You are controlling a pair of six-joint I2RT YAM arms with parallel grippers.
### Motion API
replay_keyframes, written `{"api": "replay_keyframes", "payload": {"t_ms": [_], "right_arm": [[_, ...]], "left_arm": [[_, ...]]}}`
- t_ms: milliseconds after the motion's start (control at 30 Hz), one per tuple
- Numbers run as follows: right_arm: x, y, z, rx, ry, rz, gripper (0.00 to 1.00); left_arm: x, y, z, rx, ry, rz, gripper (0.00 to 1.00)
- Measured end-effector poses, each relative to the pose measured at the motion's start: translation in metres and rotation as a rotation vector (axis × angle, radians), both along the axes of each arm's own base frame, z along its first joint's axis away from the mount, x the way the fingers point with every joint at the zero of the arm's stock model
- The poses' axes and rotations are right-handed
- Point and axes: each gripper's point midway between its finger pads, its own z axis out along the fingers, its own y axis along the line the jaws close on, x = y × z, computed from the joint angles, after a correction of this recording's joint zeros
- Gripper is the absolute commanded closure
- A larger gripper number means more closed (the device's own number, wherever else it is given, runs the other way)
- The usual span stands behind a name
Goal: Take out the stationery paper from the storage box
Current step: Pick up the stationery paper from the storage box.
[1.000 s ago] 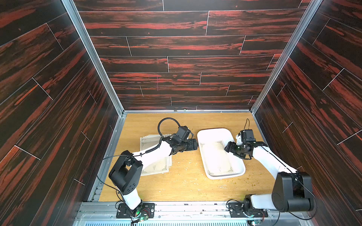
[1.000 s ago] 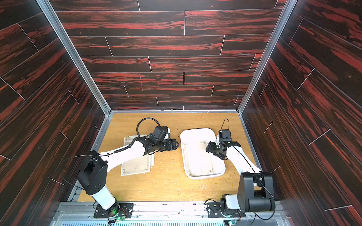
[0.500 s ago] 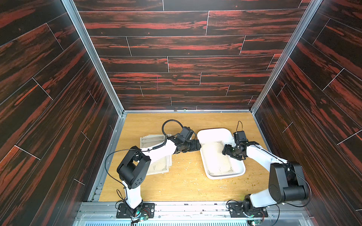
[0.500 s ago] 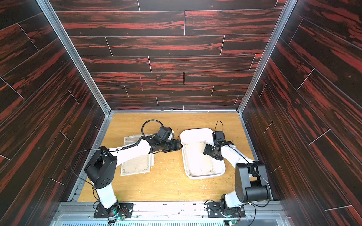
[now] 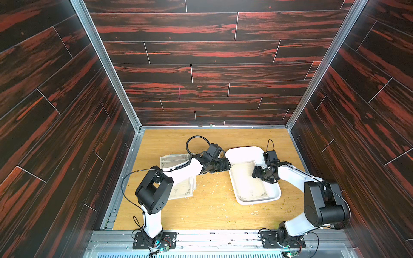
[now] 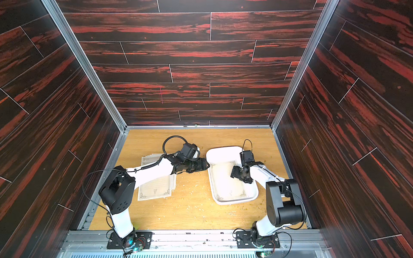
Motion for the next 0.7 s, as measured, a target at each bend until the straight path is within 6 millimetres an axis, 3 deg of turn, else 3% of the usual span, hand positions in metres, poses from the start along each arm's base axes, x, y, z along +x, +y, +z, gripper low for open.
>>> {"api": "replay_keyframes", "payload": {"t_ms": [200,433,700], "right_arm": [[0.000,0.000,-0.007,-0.002,0.018,-0.001,0.22],[0.004,0.002,-0.007,0.005,0.004,0.000,0.23],[-0.003,0.010,-0.003,0.051,0.021,0.016,0.33]], "left_arm": [[0.000,-0.002,-0.005,0.001,0.014,0.001,0.31],[-0.001,-0.006,-0.011,-0.001,0.035,-0.002,0.31],[0.000,-0.007,-0.012,0.000,0.035,-0.001,0.31]]}}
